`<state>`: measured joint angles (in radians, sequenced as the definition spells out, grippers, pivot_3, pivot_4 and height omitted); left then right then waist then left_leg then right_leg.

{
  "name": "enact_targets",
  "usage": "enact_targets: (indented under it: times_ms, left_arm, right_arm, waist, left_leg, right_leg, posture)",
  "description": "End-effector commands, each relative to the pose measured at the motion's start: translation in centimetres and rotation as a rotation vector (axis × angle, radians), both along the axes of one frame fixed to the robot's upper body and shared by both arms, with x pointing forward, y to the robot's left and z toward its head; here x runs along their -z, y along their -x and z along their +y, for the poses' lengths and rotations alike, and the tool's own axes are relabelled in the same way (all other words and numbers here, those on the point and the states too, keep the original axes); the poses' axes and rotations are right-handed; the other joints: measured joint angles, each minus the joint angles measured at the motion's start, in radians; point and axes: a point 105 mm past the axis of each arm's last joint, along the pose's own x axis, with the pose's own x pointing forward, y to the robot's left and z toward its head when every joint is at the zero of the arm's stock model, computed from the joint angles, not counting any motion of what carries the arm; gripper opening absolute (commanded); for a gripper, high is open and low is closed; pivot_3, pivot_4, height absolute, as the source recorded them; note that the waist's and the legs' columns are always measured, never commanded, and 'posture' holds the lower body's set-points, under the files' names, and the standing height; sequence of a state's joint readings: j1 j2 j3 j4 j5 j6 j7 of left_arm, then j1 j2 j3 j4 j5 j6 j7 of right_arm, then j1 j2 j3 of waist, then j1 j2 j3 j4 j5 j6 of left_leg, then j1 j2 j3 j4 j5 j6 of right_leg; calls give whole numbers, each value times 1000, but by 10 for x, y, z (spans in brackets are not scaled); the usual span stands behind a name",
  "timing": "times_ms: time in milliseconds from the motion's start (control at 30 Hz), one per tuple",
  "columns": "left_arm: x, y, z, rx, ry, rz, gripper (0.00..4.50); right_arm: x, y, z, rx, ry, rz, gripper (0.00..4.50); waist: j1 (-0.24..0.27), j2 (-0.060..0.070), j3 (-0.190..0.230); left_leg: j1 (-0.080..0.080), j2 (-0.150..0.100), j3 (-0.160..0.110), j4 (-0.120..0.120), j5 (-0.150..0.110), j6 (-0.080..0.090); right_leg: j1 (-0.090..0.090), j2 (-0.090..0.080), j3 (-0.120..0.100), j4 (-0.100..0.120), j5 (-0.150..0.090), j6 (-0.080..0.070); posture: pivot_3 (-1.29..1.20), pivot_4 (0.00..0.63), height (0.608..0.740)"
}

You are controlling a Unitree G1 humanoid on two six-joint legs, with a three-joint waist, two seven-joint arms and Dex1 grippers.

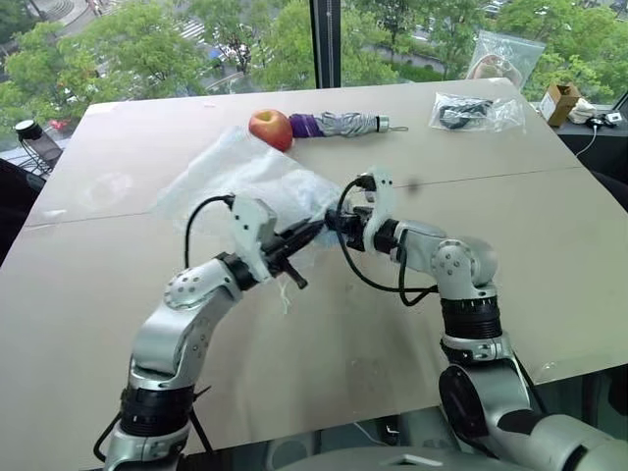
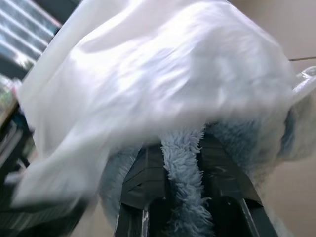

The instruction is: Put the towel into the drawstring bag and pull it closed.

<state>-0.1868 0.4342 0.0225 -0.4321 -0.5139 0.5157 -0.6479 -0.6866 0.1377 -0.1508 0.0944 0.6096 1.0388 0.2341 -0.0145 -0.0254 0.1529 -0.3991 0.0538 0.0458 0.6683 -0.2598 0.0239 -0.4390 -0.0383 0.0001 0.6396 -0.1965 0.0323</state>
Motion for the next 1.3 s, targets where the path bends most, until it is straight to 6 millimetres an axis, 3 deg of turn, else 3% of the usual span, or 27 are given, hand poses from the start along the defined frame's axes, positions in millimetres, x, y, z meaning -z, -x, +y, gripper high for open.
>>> enact_targets:
  times_ms: [33, 167, 267, 300, 333, 400, 467, 600, 867, 1000, 1167, 1267, 1300]
  left_arm:
    - [-15, 11, -14, 72, 31, -42, 0]
    - [-16, 7, -15, 50, 60, -33, 0]
    - [-19, -4, -8, -11, 73, -47, 0]
    - [-21, -14, -2, -65, 71, -60, 0]
    - [-23, -23, 3, -110, 77, -70, 0]
    - [-30, -36, 11, -167, 97, -86, 0]
    - [-35, -41, 15, -187, 117, -93, 0]
    - [-44, -52, 27, -237, 135, -118, 0]
    - [-45, -60, 40, -275, 140, -120, 0]
    - [-46, -61, 40, -273, 147, -120, 0]
    - [-46, -61, 41, -274, 146, -122, 0]
    - [-47, -61, 40, -278, 150, -124, 0]
    - [-47, -61, 40, -279, 152, -125, 0]
  right_arm:
    - [-61, 7, 57, -94, -430, 71, 58]
    - [-73, -23, 50, 54, -709, 272, 58]
    - [-89, -24, 49, 51, -738, 279, 1400]
    - [-88, -20, 52, 34, -629, 200, 1860]
    - [-77, -15, 55, 27, -410, 63, 2339]
    - [-46, -8, 54, 9, -32, -160, 3272]
    - [-28, -5, 48, -8, 130, -264, 3847]
    - [-6, 9, 14, -95, 262, -360, 3847]
    - [-22, 40, -46, -245, 376, -602, 3847]
    - [10, 4, -84, -100, 695, -635, 3847]
    - [25, -27, -71, 26, 665, -563, 3847]
    - [21, -40, -55, 81, 573, -536, 3847]
    - [21, -43, -51, 93, 548, -525, 3609]
  waist:
    - [-4, 0, 0]
    - [-7, 0, 0]
    - [-13, 0, 0]
    - [-16, 0, 0]
    - [-19, 0, 0]
    - [-33, 1, 1]
    - [-36, 1, 0]
    - [-7, 0, 0]
    - [-3, -1, 2]
    - [1, -2, 1]
    - [-12, -3, 2]
    - [-18, -3, 2]
    - [-18, -3, 2]
  left_leg:
    - [0, 0, 0, 0, 0, 0]
    - [1, 1, -1, 0, 0, 0]
    - [1, 2, -2, -1, 0, 0]
    - [1, 2, -2, -1, 0, 0]
    - [1, 2, -2, -1, 0, 0]
    - [0, 1, -1, -1, 0, 0]
    - [0, 2, -1, -1, 0, 0]
    - [-3, 0, -3, -1, 0, 0]
    - [-3, -1, 0, 0, 0, 0]
    - [-1, 0, -1, 0, 0, 0]
    - [1, 0, 1, 0, 0, 0]
    - [1, 0, 1, 0, 0, 0]
    - [0, 0, 1, 0, 0, 0]
  right_leg:
    - [0, 0, 0, 0, 0, 0]
    - [0, 2, 0, 2, 0, 0]
    - [0, 3, 0, 2, 0, 0]
    - [0, 3, 0, 2, 0, 0]
    - [0, 3, 0, 2, 0, 0]
    - [-2, 3, 1, 1, 0, 0]
    - [-3, 4, 3, 2, 0, 0]
    - [-2, 3, 1, -1, 0, 1]
    - [-2, 3, 6, -2, 0, 1]
    - [-1, 4, 5, -1, 0, 1]
    - [-1, 6, 9, 0, 0, 1]
    - [-2, 6, 10, 2, 0, 1]
    - [-2, 6, 9, 2, 0, 0]
  posture:
    - [0, 150, 740]
    - [0, 150, 740]
    - [0, 150, 740]
    - [0, 150, 740]
    - [0, 150, 740]
    - [0, 150, 740]
    - [0, 150, 740]
    - [0, 150, 740]
    - [0, 150, 740]
    - [0, 150, 740]
    - [0, 150, 740]
    - [0, 150, 740]
    - [0, 150, 740]
